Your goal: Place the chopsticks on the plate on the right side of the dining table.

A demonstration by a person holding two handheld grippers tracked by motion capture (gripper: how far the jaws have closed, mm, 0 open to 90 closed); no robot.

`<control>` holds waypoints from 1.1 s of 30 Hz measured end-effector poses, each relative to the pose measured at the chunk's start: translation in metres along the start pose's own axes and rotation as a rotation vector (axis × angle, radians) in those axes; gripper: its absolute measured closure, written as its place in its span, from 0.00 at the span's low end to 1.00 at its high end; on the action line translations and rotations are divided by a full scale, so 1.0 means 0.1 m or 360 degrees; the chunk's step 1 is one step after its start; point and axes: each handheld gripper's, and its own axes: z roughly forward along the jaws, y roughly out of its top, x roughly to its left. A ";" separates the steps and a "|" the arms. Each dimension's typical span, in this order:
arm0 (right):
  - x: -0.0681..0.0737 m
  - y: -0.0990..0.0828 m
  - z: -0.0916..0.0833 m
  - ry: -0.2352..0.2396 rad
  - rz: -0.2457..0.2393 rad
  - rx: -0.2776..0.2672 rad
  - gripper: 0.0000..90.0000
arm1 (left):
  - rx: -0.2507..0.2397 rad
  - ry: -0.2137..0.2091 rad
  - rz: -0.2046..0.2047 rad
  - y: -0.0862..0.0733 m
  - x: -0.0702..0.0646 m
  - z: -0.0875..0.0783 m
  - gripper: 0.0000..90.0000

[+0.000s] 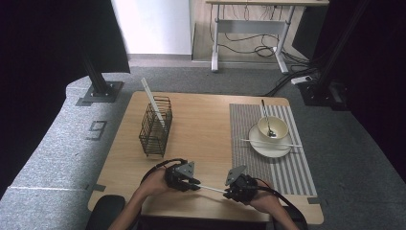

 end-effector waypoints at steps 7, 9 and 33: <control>-0.03 -0.01 -0.06 -0.0052 0.0025 -0.0016 0.91 | -0.0064 0.0119 -0.0040 -0.02 0.03 -0.03 0.66; -0.04 -0.02 -0.09 -0.0065 0.0035 -0.0030 0.92 | -0.0091 0.0158 -0.0086 -0.04 0.04 -0.04 0.57; -0.18 -0.21 -0.47 -0.0230 0.0197 -0.0090 0.92 | -0.0366 0.0549 -0.0667 -0.28 0.18 -0.19 0.00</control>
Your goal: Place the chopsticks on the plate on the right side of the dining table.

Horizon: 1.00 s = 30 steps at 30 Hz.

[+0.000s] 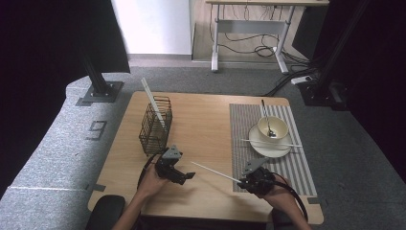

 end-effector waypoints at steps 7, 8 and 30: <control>-0.13 -0.07 -0.15 -0.0072 0.0097 -0.0055 0.92 | 0.0053 0.0107 -0.0060 -0.09 0.02 0.05 0.00; -0.15 -0.08 -0.17 -0.0080 0.0112 -0.0061 0.92 | 0.0062 0.0110 -0.0062 -0.09 0.02 0.06 0.00; -0.76 -0.42 -0.44 -0.0385 0.0440 -0.0109 0.92 | 0.0281 0.0143 0.0019 -0.19 0.00 0.30 0.00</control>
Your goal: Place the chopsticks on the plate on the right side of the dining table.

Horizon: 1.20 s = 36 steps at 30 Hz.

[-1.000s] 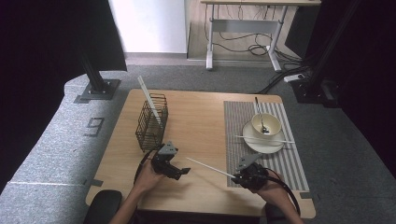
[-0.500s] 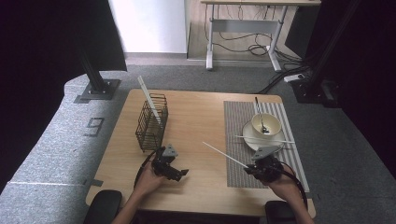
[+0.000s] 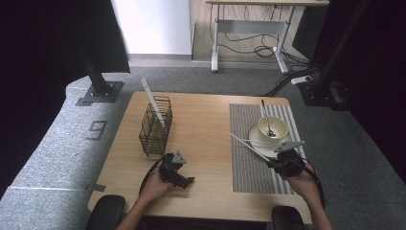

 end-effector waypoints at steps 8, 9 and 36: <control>-0.25 -0.07 0.05 -0.0100 0.0087 0.0031 0.92 | -0.0018 -0.0002 0.0000 -0.01 0.00 0.00 0.00; -0.27 -0.08 0.06 -0.0111 0.0092 0.0035 0.92 | -0.0017 -0.0002 0.0000 -0.01 0.00 0.00 0.00; -0.56 -0.18 0.34 -0.0151 0.0153 0.0155 0.91 | -0.0014 -0.0001 0.0003 -0.01 0.00 0.01 0.00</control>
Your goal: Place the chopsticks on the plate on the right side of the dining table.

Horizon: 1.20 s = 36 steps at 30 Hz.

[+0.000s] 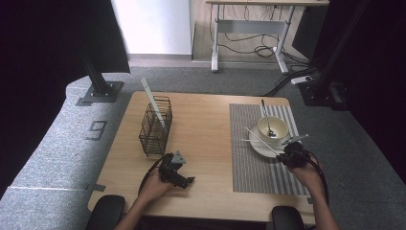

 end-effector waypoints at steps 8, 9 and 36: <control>-0.11 -0.01 0.05 -0.0016 0.0017 0.0050 0.91 | -0.0001 0.0000 0.0000 0.00 0.00 0.00 0.00; -0.12 -0.01 0.05 -0.0017 0.0016 0.0055 0.90 | -0.0001 0.0000 0.0000 0.00 0.00 0.00 0.00; -0.35 -0.06 0.11 -0.0167 0.0062 0.0071 0.63 | -0.0001 0.0000 -0.0001 0.00 0.00 0.00 0.00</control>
